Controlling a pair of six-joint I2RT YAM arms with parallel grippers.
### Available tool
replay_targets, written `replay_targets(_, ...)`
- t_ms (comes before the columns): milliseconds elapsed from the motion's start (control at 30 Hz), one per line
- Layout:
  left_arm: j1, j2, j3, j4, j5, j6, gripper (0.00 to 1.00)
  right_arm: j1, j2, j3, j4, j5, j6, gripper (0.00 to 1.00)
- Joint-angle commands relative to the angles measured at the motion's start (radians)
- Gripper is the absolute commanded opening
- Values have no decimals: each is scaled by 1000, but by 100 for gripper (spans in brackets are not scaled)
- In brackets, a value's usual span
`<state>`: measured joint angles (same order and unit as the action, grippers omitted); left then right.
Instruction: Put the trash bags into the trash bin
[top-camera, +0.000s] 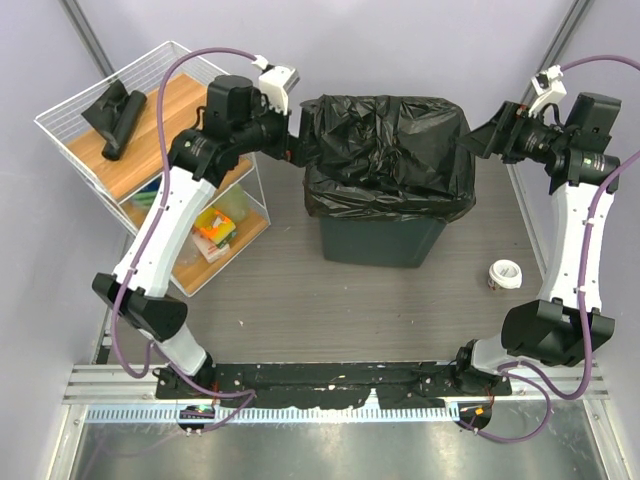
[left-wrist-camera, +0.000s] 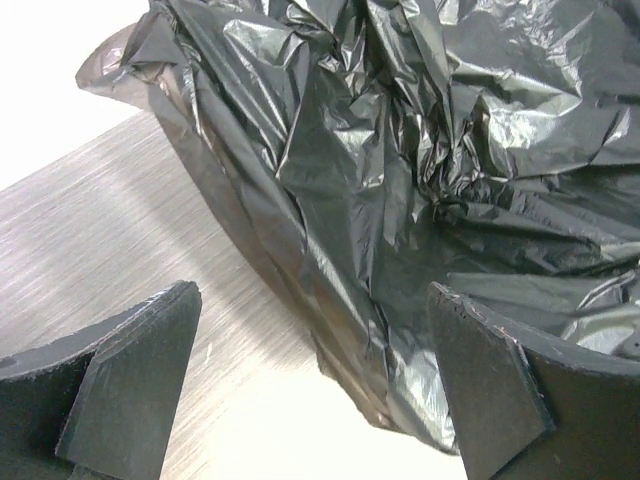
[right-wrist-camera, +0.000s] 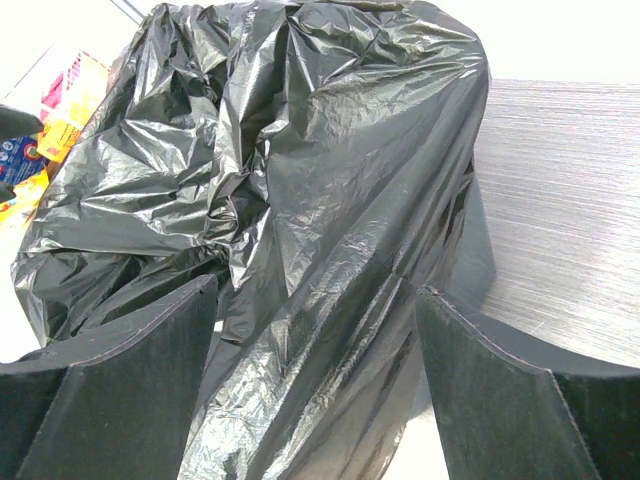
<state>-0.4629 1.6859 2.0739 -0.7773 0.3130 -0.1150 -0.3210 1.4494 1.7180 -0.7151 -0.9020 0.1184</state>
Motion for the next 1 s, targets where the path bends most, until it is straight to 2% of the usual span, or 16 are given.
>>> replay_targets(0,-2,-104,-52,30,-54,54,100,-10,-11,-1,20,-6,-28,84)
replay_targets(100,-2,-135,-70,7,-81,110,99,-12,-12,-3,2,-8,-43,84)
replay_targets(233,0,-173,-110,-54,-83,257,99,-15,-11,9,-35,5,-80,84)
replay_targets(400,4,-219,-248,-76,-26,441,98,-20,9,54,-83,9,-111,84)
replay_targets(633,85,-227,-370,-69,228,655,98,-21,23,65,-124,11,-155,84)
replay_targets(800,193,-163,-331,-117,536,744,98,-21,19,69,-144,18,-180,84)
replay_targets(967,208,-114,-253,-203,678,819,100,-21,28,84,-182,25,-213,84)
